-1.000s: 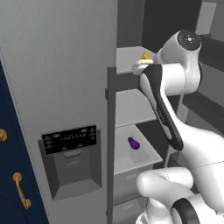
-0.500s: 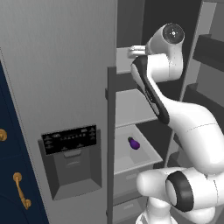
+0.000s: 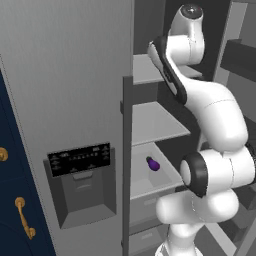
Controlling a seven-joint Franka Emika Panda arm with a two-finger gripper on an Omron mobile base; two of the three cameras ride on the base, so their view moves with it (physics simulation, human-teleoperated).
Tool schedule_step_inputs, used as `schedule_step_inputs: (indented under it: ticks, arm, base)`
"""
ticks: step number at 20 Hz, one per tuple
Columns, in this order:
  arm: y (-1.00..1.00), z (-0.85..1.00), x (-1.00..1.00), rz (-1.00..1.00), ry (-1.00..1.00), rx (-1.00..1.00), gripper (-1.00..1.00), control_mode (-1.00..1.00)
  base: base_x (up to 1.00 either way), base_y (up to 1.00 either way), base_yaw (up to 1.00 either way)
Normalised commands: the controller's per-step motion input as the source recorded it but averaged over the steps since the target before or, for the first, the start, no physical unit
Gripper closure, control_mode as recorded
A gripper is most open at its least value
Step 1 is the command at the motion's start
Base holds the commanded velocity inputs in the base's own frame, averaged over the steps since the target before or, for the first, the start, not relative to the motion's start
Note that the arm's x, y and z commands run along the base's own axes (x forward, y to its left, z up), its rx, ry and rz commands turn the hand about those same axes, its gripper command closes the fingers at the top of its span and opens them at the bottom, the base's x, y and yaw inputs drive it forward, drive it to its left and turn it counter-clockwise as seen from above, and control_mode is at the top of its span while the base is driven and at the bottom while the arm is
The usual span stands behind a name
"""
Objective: Grab a lemon wedge from the fridge and one ice cube from the ice bowl, and put them in the glass of lemonade.
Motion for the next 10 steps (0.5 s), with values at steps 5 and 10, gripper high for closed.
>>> schedule_step_inputs:
  ticks: [5,10]
  arm:
    - [-0.21,-0.53,0.38,-0.05,0.00,0.01,-1.00,-1.00]
    - [-0.05,-0.17,0.20,-0.03,0.02,0.01,-1.00,-1.00]
  base:
    - [0.00,0.00,0.00]
    - [0.00,0.00,0.00]
